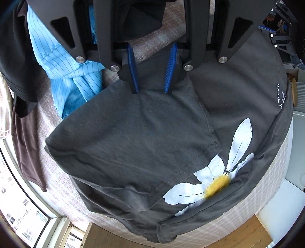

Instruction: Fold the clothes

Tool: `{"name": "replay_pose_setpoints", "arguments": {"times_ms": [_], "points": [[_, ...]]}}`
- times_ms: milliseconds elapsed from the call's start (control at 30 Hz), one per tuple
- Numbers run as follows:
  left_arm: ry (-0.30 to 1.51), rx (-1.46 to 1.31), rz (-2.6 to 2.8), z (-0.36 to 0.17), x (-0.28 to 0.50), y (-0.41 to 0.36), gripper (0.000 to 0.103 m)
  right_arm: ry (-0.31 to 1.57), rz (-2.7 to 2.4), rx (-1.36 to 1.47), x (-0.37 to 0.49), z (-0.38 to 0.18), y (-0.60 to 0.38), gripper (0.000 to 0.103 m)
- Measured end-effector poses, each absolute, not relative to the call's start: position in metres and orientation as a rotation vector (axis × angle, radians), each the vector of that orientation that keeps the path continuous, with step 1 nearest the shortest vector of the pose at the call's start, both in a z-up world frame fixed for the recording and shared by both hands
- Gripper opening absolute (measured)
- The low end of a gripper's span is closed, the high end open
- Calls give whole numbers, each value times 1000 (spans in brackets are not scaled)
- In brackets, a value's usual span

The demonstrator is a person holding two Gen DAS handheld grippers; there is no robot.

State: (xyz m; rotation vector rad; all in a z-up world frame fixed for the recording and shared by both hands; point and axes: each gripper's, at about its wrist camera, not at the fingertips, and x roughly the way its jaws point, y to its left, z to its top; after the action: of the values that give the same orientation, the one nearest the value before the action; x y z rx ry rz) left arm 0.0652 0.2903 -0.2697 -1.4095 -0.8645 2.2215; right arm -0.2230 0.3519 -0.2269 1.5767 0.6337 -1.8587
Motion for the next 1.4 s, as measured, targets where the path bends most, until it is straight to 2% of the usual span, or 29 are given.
{"name": "replay_pose_setpoints", "arguments": {"times_ms": [133, 200, 367, 567, 733, 933, 1167, 1267, 1400], "points": [[-793, -1410, 2266, -267, 97, 291, 39, 586, -1969, 1561, -201, -203, 362, 28], [-796, -1378, 2336, -259, 118, 278, 39, 439, -1973, 1514, -176, -182, 372, 28], [-901, -1301, 2500, -250, 180, 230, 39, 189, -1919, 1410, -89, -149, 379, 28], [-1043, -1312, 2676, -275, 272, 164, 39, -18, -1856, 1453, 10, -159, 386, 28], [-1149, -1343, 2772, -313, 325, 111, 39, -3, -1748, 1499, 76, -183, 348, 28], [-1070, -1401, 2828, -328, 333, 85, 39, 121, -1786, 1455, 128, -193, 323, 28], [-942, -1238, 2691, -299, 311, 145, 39, -108, -1927, 1611, 135, -209, 410, 28], [-857, -1253, 2563, -297, 289, 187, 39, -193, -1940, 1649, 158, -223, 433, 28], [-692, -1296, 2451, -296, 270, 235, 39, -207, -1944, 1675, 187, -248, 436, 28]]}}
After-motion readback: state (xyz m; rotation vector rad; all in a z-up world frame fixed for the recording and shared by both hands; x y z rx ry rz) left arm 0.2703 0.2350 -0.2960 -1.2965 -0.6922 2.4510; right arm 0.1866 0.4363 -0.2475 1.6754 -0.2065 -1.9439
